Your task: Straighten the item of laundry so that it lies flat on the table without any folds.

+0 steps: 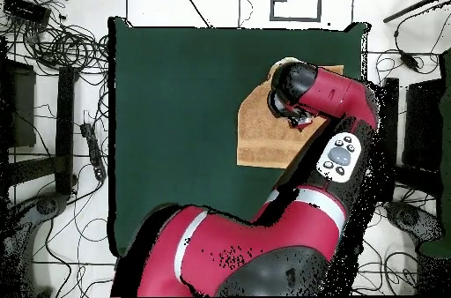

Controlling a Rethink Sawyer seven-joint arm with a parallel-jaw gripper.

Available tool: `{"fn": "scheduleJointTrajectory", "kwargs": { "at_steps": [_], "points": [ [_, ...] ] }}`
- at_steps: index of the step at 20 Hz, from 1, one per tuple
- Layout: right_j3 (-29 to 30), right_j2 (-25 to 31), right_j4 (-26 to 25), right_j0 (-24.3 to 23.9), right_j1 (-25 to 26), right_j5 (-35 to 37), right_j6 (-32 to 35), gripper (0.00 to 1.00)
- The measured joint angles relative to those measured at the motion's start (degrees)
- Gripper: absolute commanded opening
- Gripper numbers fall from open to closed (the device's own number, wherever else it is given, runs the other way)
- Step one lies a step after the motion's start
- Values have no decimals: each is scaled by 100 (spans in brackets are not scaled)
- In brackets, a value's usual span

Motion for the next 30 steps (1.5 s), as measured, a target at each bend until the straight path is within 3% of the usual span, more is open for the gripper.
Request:
{"fn": "scheduleJointTrajectory", "kwargs": {
  "at_steps": [30],
  "points": [
    [-160,-200,380,206,65,29,242,100]
  ]
}}
